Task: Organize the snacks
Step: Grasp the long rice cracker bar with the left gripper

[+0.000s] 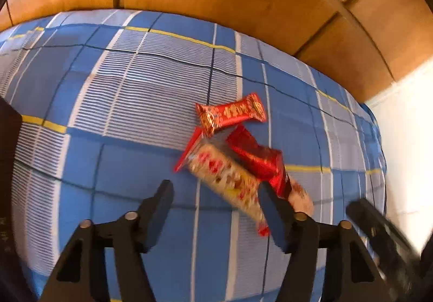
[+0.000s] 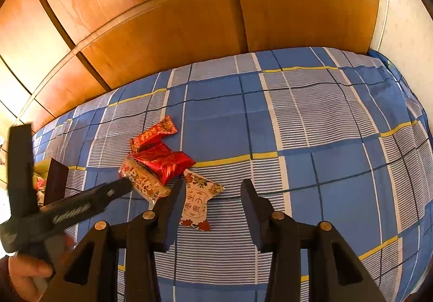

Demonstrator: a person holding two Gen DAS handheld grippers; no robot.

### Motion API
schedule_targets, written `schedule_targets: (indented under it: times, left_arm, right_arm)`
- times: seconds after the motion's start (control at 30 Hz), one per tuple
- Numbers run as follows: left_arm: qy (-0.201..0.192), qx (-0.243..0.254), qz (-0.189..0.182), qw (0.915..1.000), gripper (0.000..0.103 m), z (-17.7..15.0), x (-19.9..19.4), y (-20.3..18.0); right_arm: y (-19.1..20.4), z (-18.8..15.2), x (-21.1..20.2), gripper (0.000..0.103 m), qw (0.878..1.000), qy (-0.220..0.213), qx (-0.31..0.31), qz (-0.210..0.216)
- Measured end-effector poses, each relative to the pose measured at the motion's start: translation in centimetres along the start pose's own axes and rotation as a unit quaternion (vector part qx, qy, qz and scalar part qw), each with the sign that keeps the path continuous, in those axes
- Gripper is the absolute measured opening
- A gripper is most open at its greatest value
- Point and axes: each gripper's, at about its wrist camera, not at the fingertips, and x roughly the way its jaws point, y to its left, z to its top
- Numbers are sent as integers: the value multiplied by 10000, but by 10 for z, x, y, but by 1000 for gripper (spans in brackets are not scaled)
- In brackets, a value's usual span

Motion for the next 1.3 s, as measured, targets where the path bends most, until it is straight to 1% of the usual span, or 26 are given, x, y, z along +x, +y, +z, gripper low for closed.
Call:
schedule_targets:
  times: [0.07, 0.13, 0.2, 0.23, 0.27, 0.3, 0.33, 0.37, 0.47, 0.6, 0.67, 0.77, 0.9, 1.07, 1.13, 1.3]
  left_arm:
    - [83, -76, 41, 9999, 67, 4, 10, -4]
    - [119, -90, 158, 9998, 68, 7, 20, -10]
    - [-33, 90, 309, 9995, 68, 6, 24, -20]
    - [-72, 224, 363, 9991, 63, 4, 24, -23]
    - [-102, 335, 380, 9987, 53, 1, 24, -25]
    - [-120, 468, 311, 9983, 48, -4, 23, -26]
    - [-116, 677, 241, 9973, 36, -10, 21, -26]
    - [-99, 812, 240, 9964, 29, -15, 17, -22]
    - [-131, 1241, 176, 9920, 28, -38, 6, -12]
    - [-398, 1819, 348, 9819, 28, -80, -18, 10]
    - [-511, 1926, 416, 9791, 28, -97, -28, 23]
    - [-602, 1869, 486, 9793, 28, -117, -41, 49]
    - [-848, 1756, 511, 9795, 29, -137, -51, 71]
    - [-1076, 1743, 576, 9771, 29, -151, -57, 78]
    - [-1146, 1758, 613, 9758, 29, -153, -57, 77]
    - [-1277, 1786, 615, 9737, 29, -156, -56, 78]
  right_arm:
    - [1, 0, -1, 43, 10000, -26, -3, 32]
    - [1, 0, -3, 43, 10000, -47, -2, 50]
    - [0, 1, -3, 43, 10000, -59, 14, 57]
    - [-1, 1, -4, 43, 10000, -65, 27, 71]
    - [-1, 1, -4, 43, 9999, -71, 40, 74]
    - [-1, 1, -4, 43, 9999, -70, 44, 75]
    - [-2, 0, -4, 43, 9999, -65, 38, 77]
    - [-2, 0, -4, 43, 10000, -57, 28, 73]
    - [1, -1, -1, 43, 10000, -21, -55, 54]
    - [5, -3, 3, 43, 9998, 67, -196, -44]
    - [5, -4, 7, 43, 9997, 129, -218, -74]
    - [7, -6, 13, 43, 9991, 239, -301, -154]
    - [8, -9, 20, 43, 9983, 338, -383, -274]
    - [7, -12, 27, 43, 9975, 442, -431, -352]
    - [8, -12, 28, 43, 9975, 455, -441, -306]
    - [16, -13, 28, 43, 9977, 436, -506, 100]
